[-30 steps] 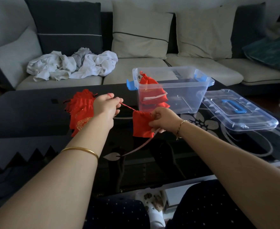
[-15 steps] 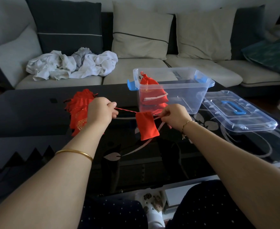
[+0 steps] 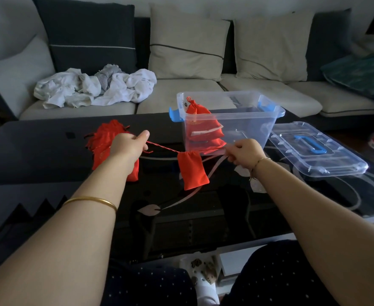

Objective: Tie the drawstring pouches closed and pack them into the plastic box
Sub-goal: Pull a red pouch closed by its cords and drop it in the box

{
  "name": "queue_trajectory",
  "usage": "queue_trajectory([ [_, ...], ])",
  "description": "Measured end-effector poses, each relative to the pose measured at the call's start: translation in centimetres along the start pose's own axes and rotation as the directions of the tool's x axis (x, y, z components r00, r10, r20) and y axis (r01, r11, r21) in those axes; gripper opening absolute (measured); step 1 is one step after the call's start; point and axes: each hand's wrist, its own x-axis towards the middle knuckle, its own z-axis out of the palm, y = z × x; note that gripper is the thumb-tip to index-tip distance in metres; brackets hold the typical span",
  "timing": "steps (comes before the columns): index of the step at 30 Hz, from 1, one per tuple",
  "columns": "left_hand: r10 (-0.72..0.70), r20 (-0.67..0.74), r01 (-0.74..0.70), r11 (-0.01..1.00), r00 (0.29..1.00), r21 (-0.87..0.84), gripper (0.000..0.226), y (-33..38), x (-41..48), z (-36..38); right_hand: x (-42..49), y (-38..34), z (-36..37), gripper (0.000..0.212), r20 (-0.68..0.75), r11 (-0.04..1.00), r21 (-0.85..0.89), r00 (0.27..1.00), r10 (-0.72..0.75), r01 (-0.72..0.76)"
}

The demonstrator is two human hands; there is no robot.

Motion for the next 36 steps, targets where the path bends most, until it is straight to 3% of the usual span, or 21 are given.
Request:
queue_trajectory([
  [2, -0.237, 0.148, 0.272, 0.914, 0.960, -0.300, 0.038, 0.0, 0.3, -0.1, -0.4, -0.5, -0.2, 0.032, 0.087, 0.934, 0.306, 0.983, 0.163, -0.182],
  [3, -0.313, 0.242, 0.386, 0.839, 0.919, -0.383, 0.036, 0.0, 0.4, -0.2, -0.4, -0.7, -0.3, 0.031, 0.162, 0.848, 0.447, 0.958, 0.237, -0.285],
  [6, -0.357, 0.444, 0.558, 0.661, 0.822, -0.501, 0.029, 0.1, 0.2, -0.4, -0.3, -1.0, -0.5, 0.033, 0.365, 0.533, 0.678, 0.861, 0.354, -0.506],
  [8, -0.336, 0.511, 0.603, 0.568, 0.791, -0.560, 0.026, 0.2, -0.1, -0.3, -0.3, -1.2, -0.6, 0.031, 0.417, 0.425, 0.713, 0.825, 0.381, -0.557],
  [12, -0.423, 0.500, 0.647, 0.361, 0.755, -0.671, 0.030, -0.2, 0.2, -0.4, -0.4, -1.1, -0.5, 0.030, 0.369, 0.346, 0.754, 0.796, 0.479, -0.558],
  [15, -0.469, 0.460, 0.621, 0.281, 0.754, -0.731, 0.027, -0.2, 0.5, -0.3, -0.2, -0.7, -0.1, 0.034, 0.301, 0.357, 0.773, 0.798, 0.522, -0.524],
  [17, -0.414, 0.413, 0.552, 0.311, 0.812, -0.774, 0.023, 0.4, 0.3, -0.1, 0.0, -0.8, 0.2, 0.032, 0.226, 0.461, 0.749, 0.838, 0.496, -0.475],
  [20, -0.171, 0.318, 0.361, 0.484, 0.932, -0.797, 0.029, 1.7, -0.3, 0.2, 0.1, -2.2, 0.2, 0.028, 0.022, 0.664, 0.697, 0.934, 0.358, -0.271],
  [24, 0.119, 0.339, 0.162, 0.704, 0.933, -0.692, 0.032, 3.8, -1.6, 0.8, -1.1, -5.6, 0.1, 0.026, -0.115, 0.863, 0.497, 0.993, -0.034, 0.087],
  [29, 0.226, 0.423, 0.042, 0.842, 0.877, -0.538, 0.012, 4.7, -3.0, 2.0, -2.2, -8.8, 1.0, 0.026, -0.103, 0.896, 0.261, 0.934, -0.343, 0.358],
  [32, 0.265, 0.494, -0.017, 0.893, 0.828, -0.451, 0.008, 4.4, -3.3, 2.3, -2.5, -9.1, 1.3, 0.026, -0.073, 0.886, 0.229, 0.914, -0.399, 0.404],
  [36, 0.273, 0.445, -0.088, 0.915, 0.853, -0.394, 0.004, 4.4, -3.2, 2.5, -3.1, -9.3, 1.4, 0.030, -0.022, 0.873, 0.233, 0.900, -0.436, 0.429],
])
